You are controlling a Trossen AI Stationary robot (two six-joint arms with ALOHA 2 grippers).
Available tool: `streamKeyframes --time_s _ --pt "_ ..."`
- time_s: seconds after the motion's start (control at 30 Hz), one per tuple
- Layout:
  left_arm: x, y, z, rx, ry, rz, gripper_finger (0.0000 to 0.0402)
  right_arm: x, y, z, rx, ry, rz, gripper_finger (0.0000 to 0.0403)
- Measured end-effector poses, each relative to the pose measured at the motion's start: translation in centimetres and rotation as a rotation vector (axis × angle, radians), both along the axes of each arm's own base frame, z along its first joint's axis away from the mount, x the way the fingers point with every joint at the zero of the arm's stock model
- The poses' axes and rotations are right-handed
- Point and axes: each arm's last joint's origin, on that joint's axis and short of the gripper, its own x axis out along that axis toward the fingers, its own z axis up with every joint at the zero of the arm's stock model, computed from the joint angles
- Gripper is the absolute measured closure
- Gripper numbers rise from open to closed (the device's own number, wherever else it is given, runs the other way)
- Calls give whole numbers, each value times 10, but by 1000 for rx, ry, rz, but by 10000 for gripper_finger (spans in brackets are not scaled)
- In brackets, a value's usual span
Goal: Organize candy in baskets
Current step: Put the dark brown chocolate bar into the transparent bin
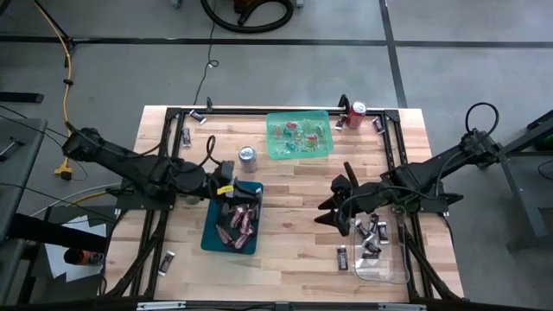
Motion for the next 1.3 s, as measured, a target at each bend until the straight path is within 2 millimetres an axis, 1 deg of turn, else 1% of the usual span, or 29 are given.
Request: streamKeyframes --time_s 0.3,0.4,0.53,0.6,0.77,0.87,0.97,1.3 --pt "4 13 1 65 -16 35 401 1 -1 1 -25 -28 -55 143" --pt "9 16 0 87 -41 27 402 2 -2 3 -35 -58 -91 143" --pt "25 18 -6 86 -68 -26 402 5 -2 7 -24 -100 -109 143" --pt "36 17 -11 90 -91 -62 402 9 -2 9 -5 -135 -117 143" --pt "63 16 -31 114 -111 -107 402 29 -2 10 51 -232 -158 143" --pt "72 15 -43 174 -85 -124 402 41 -6 8 124 -262 -216 143" --pt "76 14 -49 202 -64 -132 401 48 -12 4 174 -255 -266 143" --pt "77 14 -50 220 -72 -137 401 60 -22 -10 144 -210 -307 144"
